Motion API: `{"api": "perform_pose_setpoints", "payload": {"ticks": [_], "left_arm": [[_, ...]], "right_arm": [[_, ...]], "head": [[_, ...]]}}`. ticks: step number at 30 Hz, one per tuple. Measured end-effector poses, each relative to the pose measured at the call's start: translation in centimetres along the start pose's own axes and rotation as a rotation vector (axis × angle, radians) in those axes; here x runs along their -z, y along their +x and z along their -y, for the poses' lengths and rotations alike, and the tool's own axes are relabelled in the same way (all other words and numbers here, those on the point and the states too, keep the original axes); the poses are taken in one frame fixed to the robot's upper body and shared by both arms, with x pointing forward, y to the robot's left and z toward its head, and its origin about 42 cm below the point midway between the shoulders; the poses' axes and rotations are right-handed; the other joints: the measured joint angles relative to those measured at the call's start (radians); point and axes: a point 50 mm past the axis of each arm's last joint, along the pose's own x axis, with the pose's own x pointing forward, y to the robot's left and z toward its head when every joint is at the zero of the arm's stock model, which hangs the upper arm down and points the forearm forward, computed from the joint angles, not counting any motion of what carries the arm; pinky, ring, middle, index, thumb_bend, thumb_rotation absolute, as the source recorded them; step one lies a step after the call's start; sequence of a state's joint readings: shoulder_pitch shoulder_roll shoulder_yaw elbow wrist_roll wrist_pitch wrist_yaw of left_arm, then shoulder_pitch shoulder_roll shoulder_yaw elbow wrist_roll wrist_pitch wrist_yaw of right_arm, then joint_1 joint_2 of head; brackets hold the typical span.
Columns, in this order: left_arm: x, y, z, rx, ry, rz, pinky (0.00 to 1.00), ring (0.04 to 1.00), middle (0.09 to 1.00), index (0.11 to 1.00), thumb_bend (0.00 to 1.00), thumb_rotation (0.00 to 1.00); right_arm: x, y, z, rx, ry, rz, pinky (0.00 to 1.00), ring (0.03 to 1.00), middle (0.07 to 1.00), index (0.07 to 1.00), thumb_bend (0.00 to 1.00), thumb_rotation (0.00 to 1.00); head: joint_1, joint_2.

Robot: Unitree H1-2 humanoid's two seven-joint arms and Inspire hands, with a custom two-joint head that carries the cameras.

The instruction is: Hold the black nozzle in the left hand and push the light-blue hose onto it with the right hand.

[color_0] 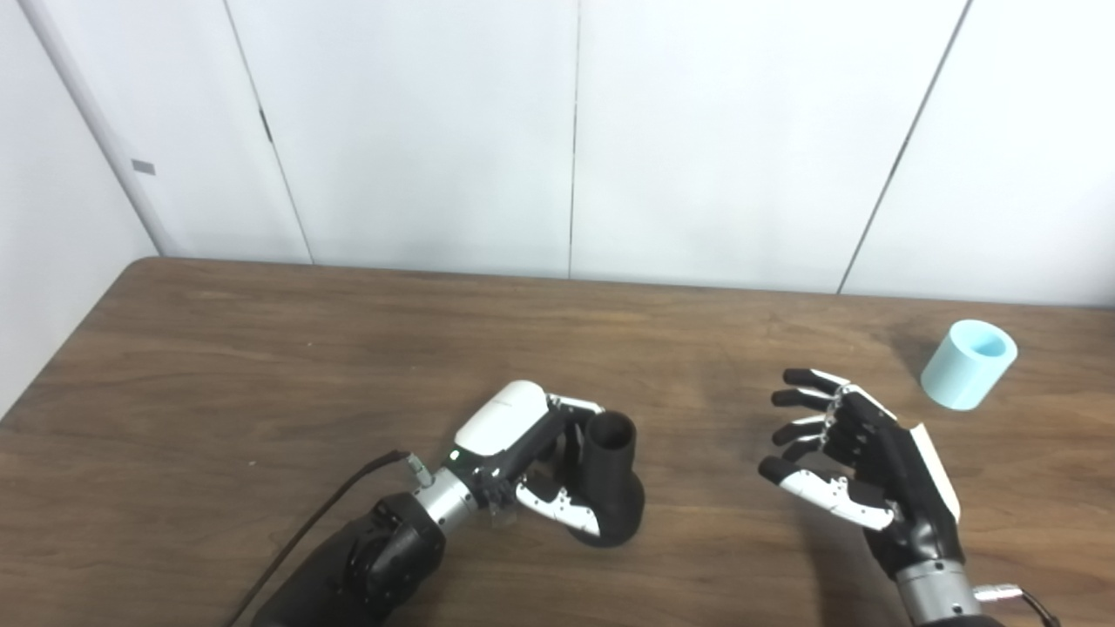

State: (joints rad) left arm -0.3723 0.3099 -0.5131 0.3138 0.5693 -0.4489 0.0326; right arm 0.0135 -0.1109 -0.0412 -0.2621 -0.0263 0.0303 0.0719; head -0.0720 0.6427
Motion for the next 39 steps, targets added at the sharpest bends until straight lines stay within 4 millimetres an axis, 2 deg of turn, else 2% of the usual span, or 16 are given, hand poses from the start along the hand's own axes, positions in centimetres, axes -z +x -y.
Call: {"api": "perform_pose_setpoints", "payload": {"ticks": [1,4,6,8,10,13,16,17,22,24,28,30,32,34,36,39], "left_arm": [[-0.1,0.1,0.1,0.01,0.003,0.009,0.24,0.406,0.445,0.499,0.5,0.0],[-0.1,0.8,0.5,0.037,0.014,0.044,0.24,0.433,0.477,0.485,0.51,0.0],[-0.4,1.0,0.7,0.041,0.024,0.058,0.23,0.431,0.482,0.483,0.51,0.0],[-0.5,1.2,0.8,0.045,0.03,0.066,0.24,0.388,0.434,0.505,0.5,0.0],[-0.4,1.2,0.8,0.047,0.032,0.066,0.25,0.379,0.425,0.51,0.5,0.0],[-0.1,1.1,0.9,0.047,0.034,0.057,0.26,0.376,0.424,0.515,0.5,0.0],[-0.1,1.1,0.9,0.048,0.033,0.053,0.28,0.376,0.425,0.517,0.5,0.0],[-0.1,1.2,1.0,0.049,0.035,0.056,0.29,0.376,0.426,0.519,0.5,0.0],[-0.5,1.7,1.1,0.056,0.048,0.071,0.31,0.377,0.43,0.524,0.5,0.0],[-0.4,1.6,1.1,0.057,0.049,0.069,0.31,0.38,0.428,0.523,0.5,0.0],[-0.2,1.4,1.0,0.052,0.052,0.064,0.3,0.373,0.429,0.523,0.5,0.0],[-0.1,1.2,1.0,0.049,0.055,0.064,0.29,0.369,0.428,0.523,0.5,0.0],[-0.1,1.2,1.0,0.049,0.058,0.068,0.28,0.367,0.427,0.521,0.5,0.0],[-0.1,1.2,1.0,0.05,0.064,0.076,0.27,0.368,0.425,0.518,0.5,0.0],[-0.1,1.3,1.0,0.051,0.071,0.086,0.27,0.371,0.424,0.517,0.5,0.0],[0.1,1.5,0.9,0.056,0.07,0.087,0.29,0.382,0.423,0.517,0.5,0.0]], "right_arm": [[-0.3,-0.1,-0.1,0.002,0.004,0.007,0.42,0.538,0.674,0.721,0.68,0.21],[-1.0,-0.1,-0.3,0.0,0.008,0.031,0.43,0.547,0.69,0.744,0.67,0.2],[-1.5,-0.1,0.1,-0.012,0.004,0.043,0.46,0.59,0.737,0.791,0.69,0.16],[-2.0,-0.1,1.4,-0.035,-0.021,0.041,0.53,0.653,0.785,0.825,0.74,0.2],[-2.7,0.4,3.6,-0.038,-0.081,0.039,0.54,0.689,0.809,0.822,0.79,0.25],[-6.1,2.1,6.9,0.004,-0.236,0.082,0.54,0.689,0.802,0.806,0.82,0.29],[-10.1,4.2,8.0,0.059,-0.33,0.165,0.56,0.72,0.831,0.834,0.76,0.23],[-10.9,4.8,8.2,0.075,-0.34,0.173,0.58,0.742,0.837,0.841,0.76,0.22],[-13.7,7.1,9.7,0.158,-0.375,0.156,0.58,0.769,0.857,0.862,0.71,0.22],[-14.6,7.8,11.5,0.204,-0.418,0.161,0.69,0.784,0.85,0.858,0.7,0.2],[-14.1,9.3,15.8,0.343,-0.47,0.114,0.8,0.83,0.855,0.852,0.72,0.22],[-13.0,10.0,17.0,0.38,-0.477,0.086,0.8,0.832,0.858,0.849,0.75,0.26],[-11.6,10.7,18.2,0.395,-0.485,0.038,0.7,0.77,0.843,0.838,0.78,0.29],[-10.8,11.3,19.0,0.395,-0.476,0.015,0.6,0.718,0.835,0.836,0.8,0.3],[-10.5,11.8,19.6,0.393,-0.474,0.007,0.57,0.704,0.838,0.846,0.8,0.31],[-10.4,11.9,19.8,0.382,-0.469,0.01,0.76,0.796,0.863,0.871,0.78,0.33]], "head": [[-0.005,-0.002],[-0.029,-0.006],[-0.06,-0.011],[-0.127,-0.023],[-0.164,-0.032],[-0.193,-0.041],[-0.254,-0.067],[-0.282,-0.077],[-0.311,-0.09],[-0.322,-0.095],[-0.37,-0.133],[-0.39,-0.141],[-0.443,-0.164],[-0.443,-0.164],[-0.469,-0.182],[-0.482,-0.196]]}}
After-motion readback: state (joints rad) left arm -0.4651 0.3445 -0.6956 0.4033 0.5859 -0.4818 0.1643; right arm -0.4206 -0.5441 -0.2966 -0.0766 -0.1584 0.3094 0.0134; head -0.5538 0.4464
